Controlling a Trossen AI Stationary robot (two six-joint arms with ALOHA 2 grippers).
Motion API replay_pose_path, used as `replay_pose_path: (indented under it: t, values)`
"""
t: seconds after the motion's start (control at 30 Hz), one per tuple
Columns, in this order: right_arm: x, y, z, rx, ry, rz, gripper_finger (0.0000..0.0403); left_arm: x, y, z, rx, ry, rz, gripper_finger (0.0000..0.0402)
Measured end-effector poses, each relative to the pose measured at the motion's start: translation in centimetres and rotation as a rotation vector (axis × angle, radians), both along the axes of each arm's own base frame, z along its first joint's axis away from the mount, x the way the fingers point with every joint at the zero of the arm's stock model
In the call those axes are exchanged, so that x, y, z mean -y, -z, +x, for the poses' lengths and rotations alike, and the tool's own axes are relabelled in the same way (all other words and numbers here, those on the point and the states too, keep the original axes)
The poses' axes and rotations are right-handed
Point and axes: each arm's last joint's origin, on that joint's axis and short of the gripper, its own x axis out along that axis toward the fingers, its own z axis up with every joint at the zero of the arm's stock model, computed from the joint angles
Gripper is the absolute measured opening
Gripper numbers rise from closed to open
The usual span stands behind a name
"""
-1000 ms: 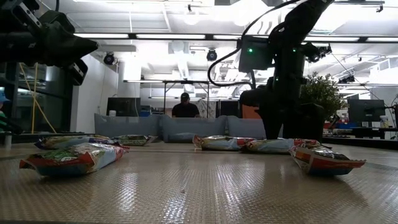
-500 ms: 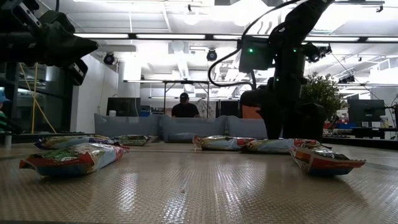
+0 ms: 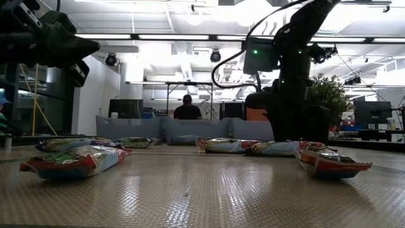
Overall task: Pick and place Granola Bars by type
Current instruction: Put the yellow granola bar into the middle black bin
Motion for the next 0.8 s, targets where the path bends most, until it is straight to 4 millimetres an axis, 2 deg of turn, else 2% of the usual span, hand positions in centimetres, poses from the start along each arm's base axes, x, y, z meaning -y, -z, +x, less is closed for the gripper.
replay_pose_path:
  t: [0.57, 0.8]
  values:
    - [0.0, -0.4, 0.2, 0.038, -0.040, -0.012, 0.0071, 0.0, 0.0, 0.0, 0.000, 0.003, 0.000, 0.0001]
    - [0.0, -1.8, 0.7, 0.135, -0.056, -0.070, 0.0071, 0.0, 0.0, 0.0, 0.000, 0.001, 0.000, 0.0001]
